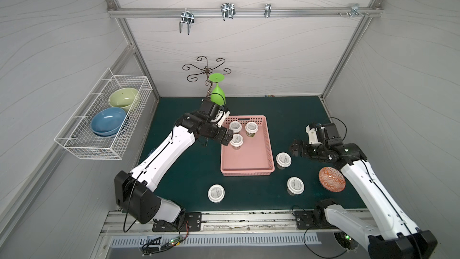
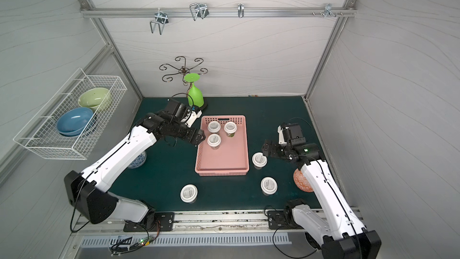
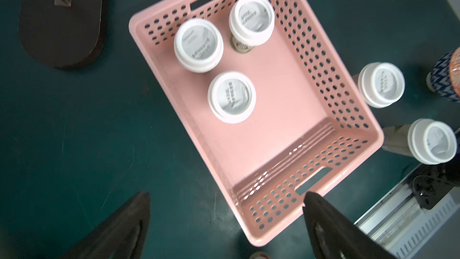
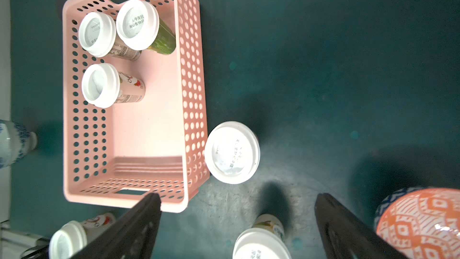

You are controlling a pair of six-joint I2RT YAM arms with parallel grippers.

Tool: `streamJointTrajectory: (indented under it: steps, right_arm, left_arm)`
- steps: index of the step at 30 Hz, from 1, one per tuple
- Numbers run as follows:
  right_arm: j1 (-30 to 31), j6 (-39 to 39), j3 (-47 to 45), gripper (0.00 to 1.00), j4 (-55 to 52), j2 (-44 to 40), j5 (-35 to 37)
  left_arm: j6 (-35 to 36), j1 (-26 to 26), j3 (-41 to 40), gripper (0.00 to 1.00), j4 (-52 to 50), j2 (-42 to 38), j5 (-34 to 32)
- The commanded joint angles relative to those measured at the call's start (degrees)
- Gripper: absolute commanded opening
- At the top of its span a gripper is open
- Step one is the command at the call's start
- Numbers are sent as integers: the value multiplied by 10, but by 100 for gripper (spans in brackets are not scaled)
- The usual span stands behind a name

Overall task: Put the yogurt in the basket
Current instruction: Place the yogurt in the basket, then pick up the yogurt from the center of the board.

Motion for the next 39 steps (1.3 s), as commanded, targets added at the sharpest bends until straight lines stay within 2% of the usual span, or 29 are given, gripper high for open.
streamJointTrajectory:
  steps: [1, 7, 10, 24, 28, 39]
  right_arm:
    - [-19, 24, -16, 99, -25, -5, -70]
    - [-49, 24, -39, 99, -19, 11, -105]
    - [-50, 31, -49, 99, -7, 17, -116]
    - [-50, 66, -96, 99, 59, 47, -178]
    - [-47, 70, -109, 99, 83, 70, -208]
    - [-36, 79, -108, 99, 131, 147, -189]
  left_arm:
    - [5, 15, -44, 99, 36, -52, -25]
    - [-19, 96, -120, 99, 67, -112, -36]
    - [-12, 116, -141, 99, 75, -132, -42]
    - [-43, 249, -231, 99, 134, -197, 19]
    - [-44, 267, -240, 99, 143, -202, 21]
    - [-46, 278, -242, 99, 146, -205, 15]
